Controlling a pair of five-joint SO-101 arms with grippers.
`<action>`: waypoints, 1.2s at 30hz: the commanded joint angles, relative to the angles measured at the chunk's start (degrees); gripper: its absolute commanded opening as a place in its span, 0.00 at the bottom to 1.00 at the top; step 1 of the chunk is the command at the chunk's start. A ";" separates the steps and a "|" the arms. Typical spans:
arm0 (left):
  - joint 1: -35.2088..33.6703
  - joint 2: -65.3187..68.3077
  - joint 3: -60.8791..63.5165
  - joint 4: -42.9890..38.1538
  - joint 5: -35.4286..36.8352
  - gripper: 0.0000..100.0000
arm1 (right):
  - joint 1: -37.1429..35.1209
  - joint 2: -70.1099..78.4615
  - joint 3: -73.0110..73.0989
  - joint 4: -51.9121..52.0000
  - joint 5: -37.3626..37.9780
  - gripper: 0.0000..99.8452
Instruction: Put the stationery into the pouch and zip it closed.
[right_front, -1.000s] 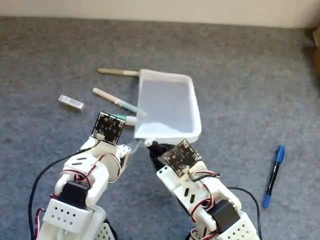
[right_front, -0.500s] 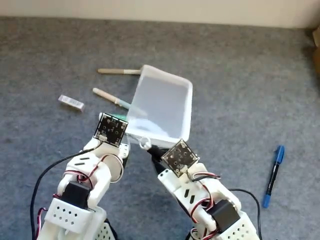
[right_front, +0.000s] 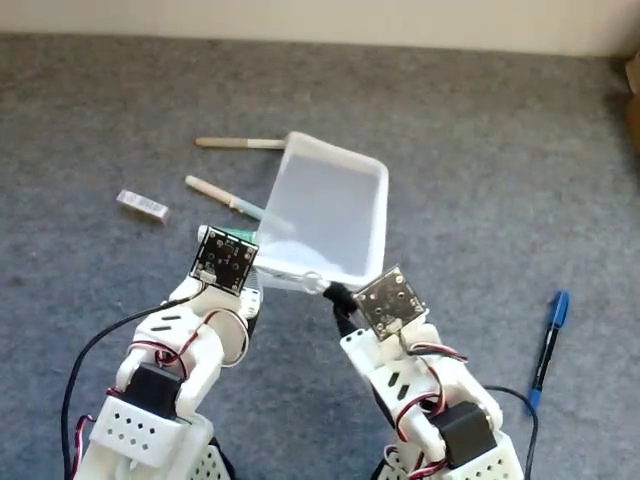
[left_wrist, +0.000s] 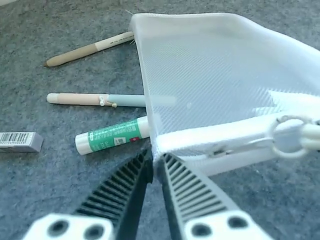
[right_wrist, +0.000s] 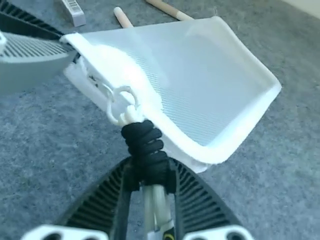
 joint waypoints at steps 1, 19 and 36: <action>0.22 -0.84 -0.84 -0.97 0.26 0.01 | 4.00 -0.92 -4.44 0.31 0.53 0.00; 0.13 -0.84 -0.40 -0.97 0.26 0.01 | 14.55 -0.92 -4.44 0.04 0.53 0.00; 0.13 -0.84 -0.31 -0.97 0.18 0.01 | 21.49 -0.92 -7.16 -0.13 -5.10 0.00</action>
